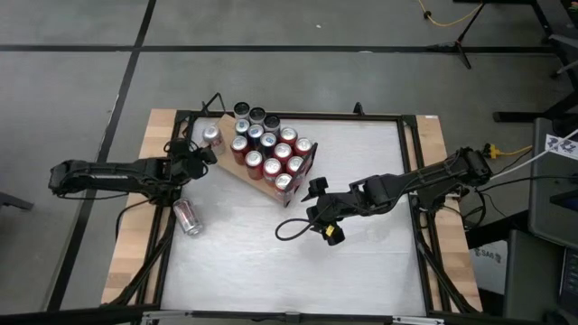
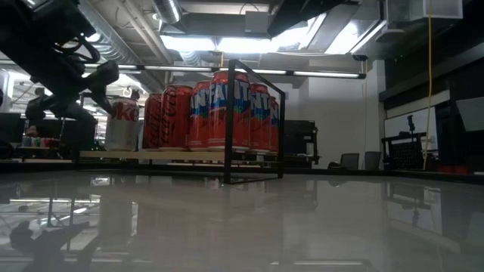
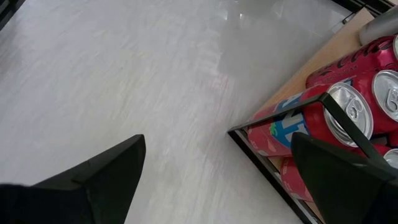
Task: Pick and place cans onto a shelf
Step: Put the right red/silver soda can on the shelf
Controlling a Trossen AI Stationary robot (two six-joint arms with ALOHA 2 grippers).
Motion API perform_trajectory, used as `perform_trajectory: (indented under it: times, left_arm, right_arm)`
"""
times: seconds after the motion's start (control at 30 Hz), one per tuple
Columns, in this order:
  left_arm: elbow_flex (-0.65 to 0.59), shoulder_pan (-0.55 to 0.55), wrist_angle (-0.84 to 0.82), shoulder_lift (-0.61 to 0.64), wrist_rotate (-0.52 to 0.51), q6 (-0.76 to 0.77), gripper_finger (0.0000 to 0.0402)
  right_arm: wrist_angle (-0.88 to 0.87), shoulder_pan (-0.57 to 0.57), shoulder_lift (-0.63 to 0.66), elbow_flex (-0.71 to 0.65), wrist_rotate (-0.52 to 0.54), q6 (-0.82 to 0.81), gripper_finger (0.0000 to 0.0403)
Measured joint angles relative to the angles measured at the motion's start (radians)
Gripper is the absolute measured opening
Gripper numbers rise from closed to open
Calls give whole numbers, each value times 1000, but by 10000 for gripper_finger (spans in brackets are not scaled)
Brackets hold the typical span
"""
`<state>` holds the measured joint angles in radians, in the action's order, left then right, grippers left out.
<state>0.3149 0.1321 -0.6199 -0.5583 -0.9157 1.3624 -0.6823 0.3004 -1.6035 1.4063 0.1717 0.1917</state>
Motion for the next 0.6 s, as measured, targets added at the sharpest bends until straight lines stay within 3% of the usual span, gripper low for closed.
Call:
perform_trajectory:
  times: [0.6]
  left_arm:
    - [0,147,181,-152,21,-3,180]
  right_arm:
    - [0,0,0,0,0,0,390]
